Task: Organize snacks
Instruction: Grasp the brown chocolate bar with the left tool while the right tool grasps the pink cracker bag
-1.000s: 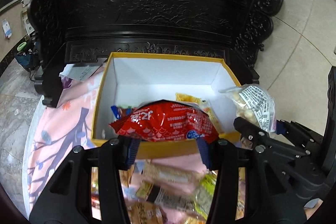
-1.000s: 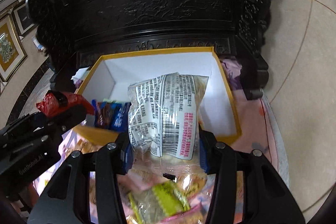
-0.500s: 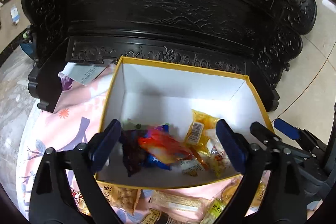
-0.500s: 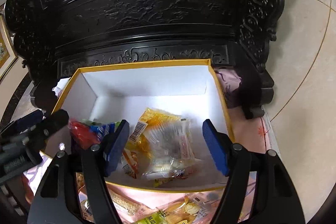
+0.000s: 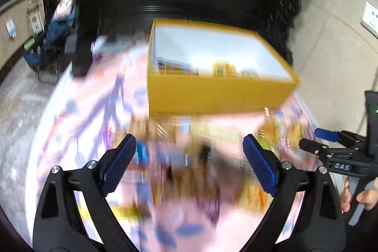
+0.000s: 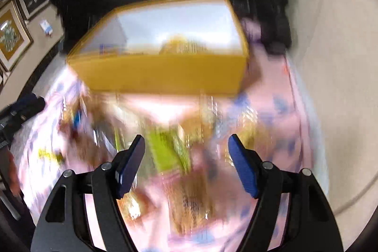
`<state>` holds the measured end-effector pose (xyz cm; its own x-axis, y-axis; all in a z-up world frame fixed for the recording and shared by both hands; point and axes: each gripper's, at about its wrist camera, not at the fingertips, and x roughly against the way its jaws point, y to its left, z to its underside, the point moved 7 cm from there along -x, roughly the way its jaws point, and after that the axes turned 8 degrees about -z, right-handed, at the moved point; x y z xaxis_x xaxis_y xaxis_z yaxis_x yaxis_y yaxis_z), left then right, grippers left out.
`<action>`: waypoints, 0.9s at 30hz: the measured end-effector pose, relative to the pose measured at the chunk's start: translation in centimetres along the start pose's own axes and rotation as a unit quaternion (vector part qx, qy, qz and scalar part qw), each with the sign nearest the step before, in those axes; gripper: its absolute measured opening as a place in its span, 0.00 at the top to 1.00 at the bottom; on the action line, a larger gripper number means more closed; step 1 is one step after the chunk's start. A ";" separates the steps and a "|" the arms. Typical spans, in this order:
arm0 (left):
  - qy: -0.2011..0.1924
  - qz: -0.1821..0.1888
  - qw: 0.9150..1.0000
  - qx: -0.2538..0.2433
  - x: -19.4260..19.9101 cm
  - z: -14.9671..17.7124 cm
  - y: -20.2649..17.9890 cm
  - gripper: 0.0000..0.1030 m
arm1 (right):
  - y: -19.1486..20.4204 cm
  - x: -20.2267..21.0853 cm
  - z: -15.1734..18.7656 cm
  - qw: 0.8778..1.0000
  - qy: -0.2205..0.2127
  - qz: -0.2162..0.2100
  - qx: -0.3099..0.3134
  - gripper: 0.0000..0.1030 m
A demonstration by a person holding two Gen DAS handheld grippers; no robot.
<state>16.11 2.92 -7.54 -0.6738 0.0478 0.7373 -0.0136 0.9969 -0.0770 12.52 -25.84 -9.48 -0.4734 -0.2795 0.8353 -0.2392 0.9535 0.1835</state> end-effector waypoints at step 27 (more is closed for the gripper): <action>0.028 -0.025 0.999 -0.028 -0.1 5.6 5.0 0.09 | 0.1 -3.5 8.2 0.999 0.009 0.033 0.000 0.40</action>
<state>11.95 7.60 -11.78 -0.6305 -0.0012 0.7762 -0.0042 1.0000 -0.0018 7.17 -25.71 -16.64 -0.4722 -0.2145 0.8550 -0.2085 0.9696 0.1281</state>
